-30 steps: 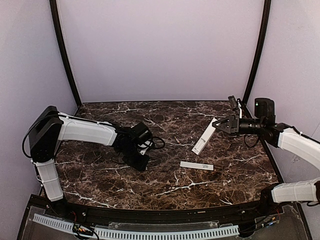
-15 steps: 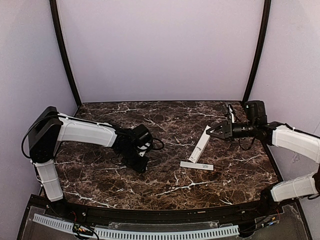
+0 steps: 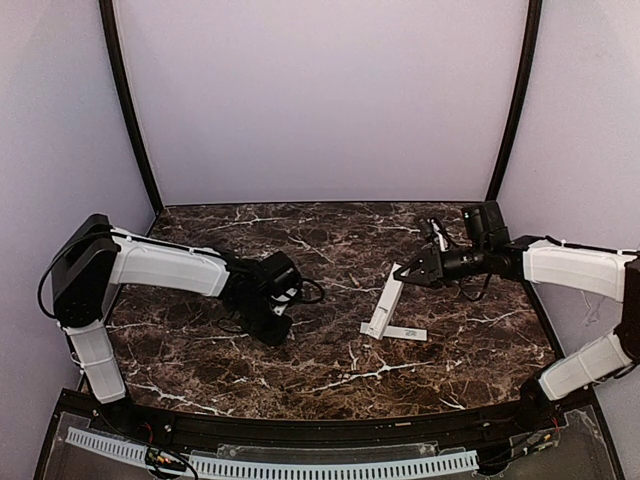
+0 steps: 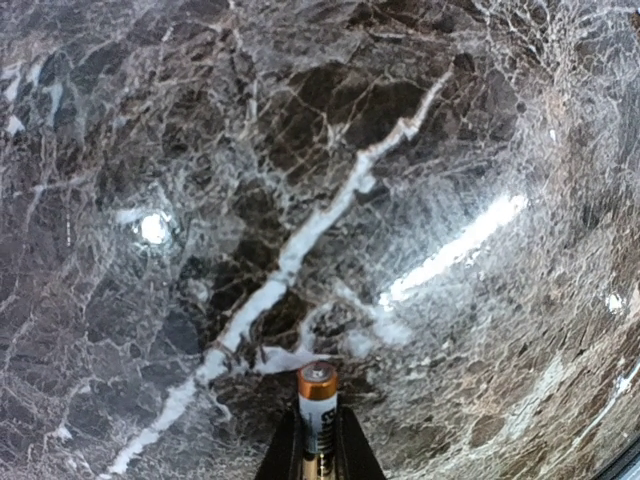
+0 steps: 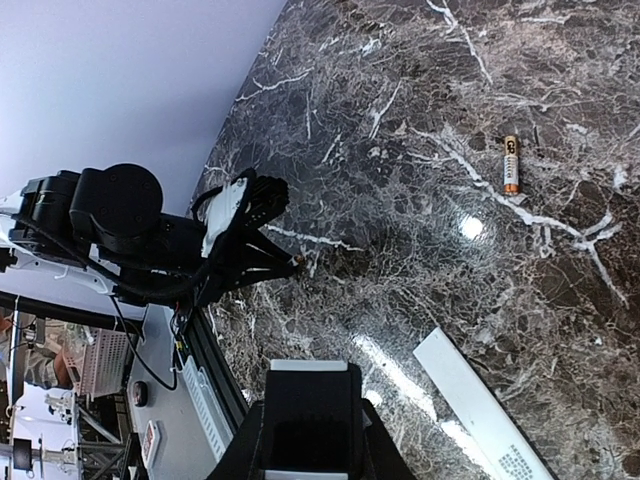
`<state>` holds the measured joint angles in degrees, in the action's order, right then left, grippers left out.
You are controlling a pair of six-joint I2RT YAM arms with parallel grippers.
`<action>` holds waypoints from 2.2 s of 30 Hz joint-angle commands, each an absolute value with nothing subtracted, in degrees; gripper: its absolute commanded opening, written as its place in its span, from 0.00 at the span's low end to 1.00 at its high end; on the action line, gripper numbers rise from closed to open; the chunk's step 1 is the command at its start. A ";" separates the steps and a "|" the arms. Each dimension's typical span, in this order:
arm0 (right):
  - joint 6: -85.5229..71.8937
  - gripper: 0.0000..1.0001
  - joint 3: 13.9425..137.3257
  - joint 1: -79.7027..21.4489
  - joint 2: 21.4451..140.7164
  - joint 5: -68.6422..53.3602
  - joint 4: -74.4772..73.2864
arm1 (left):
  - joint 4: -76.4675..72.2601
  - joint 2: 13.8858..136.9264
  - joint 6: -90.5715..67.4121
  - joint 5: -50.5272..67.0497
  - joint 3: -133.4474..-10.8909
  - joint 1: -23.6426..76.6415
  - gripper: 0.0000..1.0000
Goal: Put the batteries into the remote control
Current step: Pick up the battery from the center of the board, then place the battery in the battery compartment.
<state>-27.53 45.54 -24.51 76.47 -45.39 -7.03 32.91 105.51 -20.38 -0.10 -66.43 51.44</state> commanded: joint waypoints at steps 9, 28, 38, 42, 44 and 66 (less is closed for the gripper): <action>-30.99 0.00 50.44 -30.66 85.36 -43.26 -0.24 | -3.75 81.64 -19.91 -2.68 -42.49 52.65 0.00; -34.40 0.00 58.44 -36.49 96.20 -42.91 5.24 | -32.82 82.85 -14.33 -3.11 -34.10 60.50 0.00; -36.54 0.00 58.87 -37.35 97.18 -44.50 6.33 | -35.94 87.35 -12.37 -3.45 -35.83 61.26 0.00; -36.79 0.00 59.14 -37.69 97.45 -44.74 6.42 | -36.72 89.09 -11.68 -3.10 -36.83 61.45 0.00; -36.98 0.00 59.23 -37.75 97.50 -44.74 6.48 | -37.01 89.46 -11.02 -3.11 -37.16 61.58 0.00; -38.33 0.00 59.31 -37.78 98.88 -44.59 7.82 | -39.72 93.70 -11.74 -2.30 -39.62 61.76 0.01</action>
